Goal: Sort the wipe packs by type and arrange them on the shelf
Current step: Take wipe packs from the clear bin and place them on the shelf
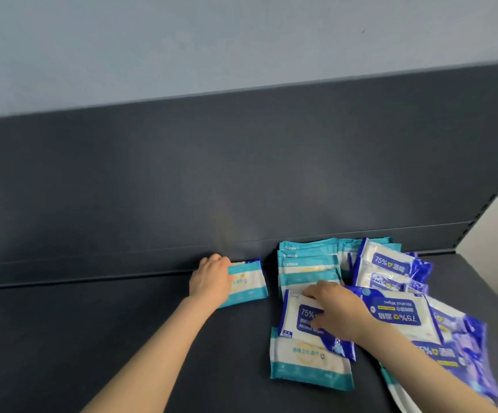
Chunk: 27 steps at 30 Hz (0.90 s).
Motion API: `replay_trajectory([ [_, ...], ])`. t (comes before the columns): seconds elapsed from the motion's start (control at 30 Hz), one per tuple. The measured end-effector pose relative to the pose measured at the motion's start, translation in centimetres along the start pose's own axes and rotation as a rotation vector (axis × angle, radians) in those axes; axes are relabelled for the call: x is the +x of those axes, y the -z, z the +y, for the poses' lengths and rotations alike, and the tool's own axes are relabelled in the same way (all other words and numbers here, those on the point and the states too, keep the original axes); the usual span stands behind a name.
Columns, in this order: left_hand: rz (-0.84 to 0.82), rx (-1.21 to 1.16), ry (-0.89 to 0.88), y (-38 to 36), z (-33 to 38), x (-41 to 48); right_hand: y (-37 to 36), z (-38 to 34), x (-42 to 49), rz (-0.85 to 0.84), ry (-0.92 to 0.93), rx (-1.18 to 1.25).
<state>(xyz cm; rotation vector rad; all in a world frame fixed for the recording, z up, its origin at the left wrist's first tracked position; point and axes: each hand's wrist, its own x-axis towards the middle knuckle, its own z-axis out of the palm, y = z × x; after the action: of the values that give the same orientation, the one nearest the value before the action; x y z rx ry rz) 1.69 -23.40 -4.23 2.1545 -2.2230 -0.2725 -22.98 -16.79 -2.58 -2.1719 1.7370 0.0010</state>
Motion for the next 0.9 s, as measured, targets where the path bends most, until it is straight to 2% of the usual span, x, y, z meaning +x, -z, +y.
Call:
replay_trajectory([
  [0.2, -0.028, 0.044, -0.032, -0.1, -0.6, 0.8, 1.4, -1.0, -0.2, 0.088, -0.046, 0.151],
  [0.27, -0.044, 0.019, -0.025, 0.0, -0.8, 0.9, 1.8, -1.9, -0.8, 0.000, 0.003, 0.128],
  [0.4, -0.090, -0.084, -0.018, 0.0, -1.3, 1.0, 0.2, -3.2, -2.2, -0.285, 0.014, 0.005],
  [0.47, -0.141, -0.074, -0.042, -0.1, -1.6, 0.9, -0.4, -3.4, -2.3, -0.311, -0.005, -0.073],
  [0.63, -0.121, 0.043, -0.041, 0.2, -1.6, 0.4, -0.9, -3.8, -1.5, -0.247, -0.059, -0.069],
  [0.73, -0.117, 0.102, -0.041, 0.7, -1.4, -0.2, -0.9, -4.0, -1.2, -0.139, -0.092, 0.016],
  [0.9, -0.080, 0.053, -0.005, 1.7, -1.0, -2.4, 0.4, -4.8, -0.8, 0.058, -0.076, 0.066],
])
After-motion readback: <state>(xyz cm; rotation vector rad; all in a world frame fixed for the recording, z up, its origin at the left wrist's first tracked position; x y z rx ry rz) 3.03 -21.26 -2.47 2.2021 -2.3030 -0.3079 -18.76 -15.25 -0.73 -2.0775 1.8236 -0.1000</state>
